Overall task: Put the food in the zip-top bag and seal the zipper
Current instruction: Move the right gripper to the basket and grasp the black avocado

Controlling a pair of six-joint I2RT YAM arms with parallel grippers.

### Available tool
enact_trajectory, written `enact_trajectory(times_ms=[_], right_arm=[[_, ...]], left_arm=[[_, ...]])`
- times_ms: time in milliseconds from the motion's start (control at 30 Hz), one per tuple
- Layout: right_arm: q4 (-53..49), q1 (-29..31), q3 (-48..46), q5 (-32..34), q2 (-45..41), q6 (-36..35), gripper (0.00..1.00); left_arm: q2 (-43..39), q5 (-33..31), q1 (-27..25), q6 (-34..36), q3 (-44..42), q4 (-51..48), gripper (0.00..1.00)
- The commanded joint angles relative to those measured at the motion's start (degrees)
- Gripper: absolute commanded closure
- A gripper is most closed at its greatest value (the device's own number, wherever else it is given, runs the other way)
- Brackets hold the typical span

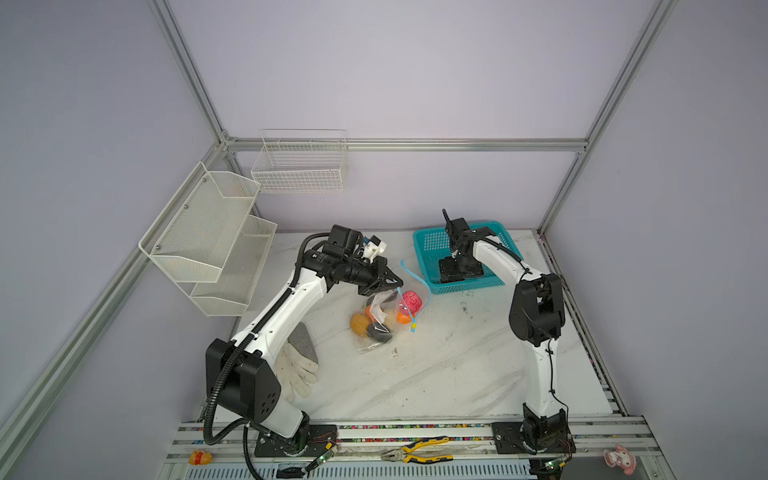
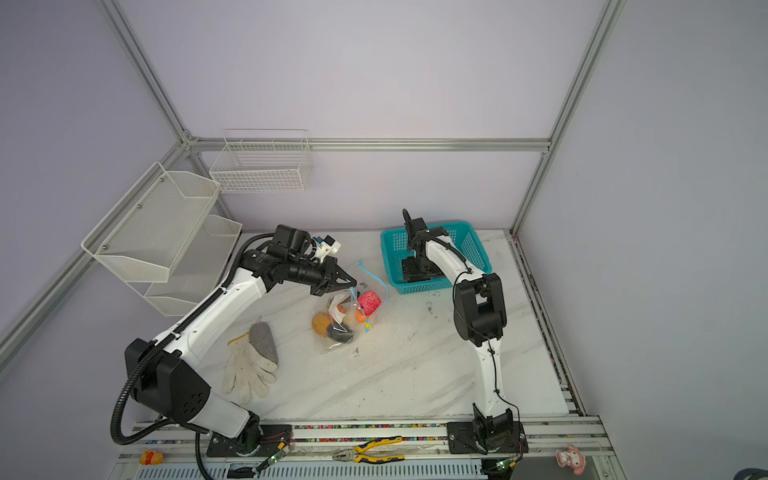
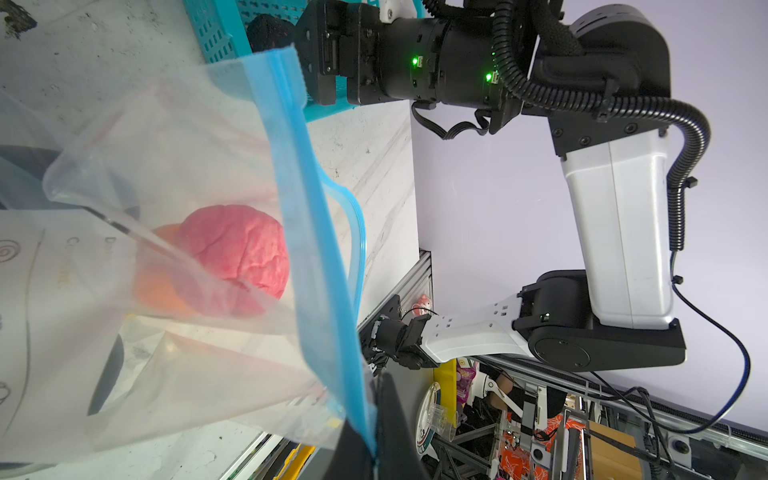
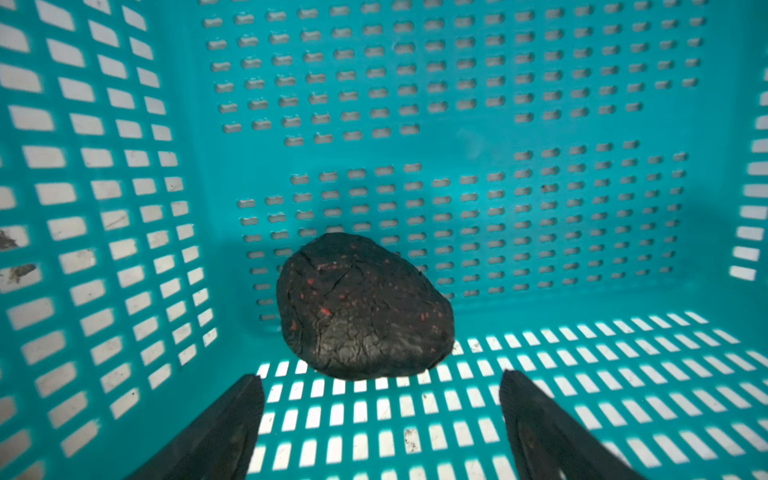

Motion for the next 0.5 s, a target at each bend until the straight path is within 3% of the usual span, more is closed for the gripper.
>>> enact_trajectory(times_ms=[0,467], right_arm=[[-2.49,-0.33,1.29,-0.61,2.09,-0.95,0.08],[1.05,-0.37,1.83,-3.83,7.85,-2.30,0.05]], left_arm=[[-0.60,2.73,0.66,2.14,-1.89,1.98,1.00],[-0.06,3.32,2.25,2.26,-2.60,2.54,1.00]])
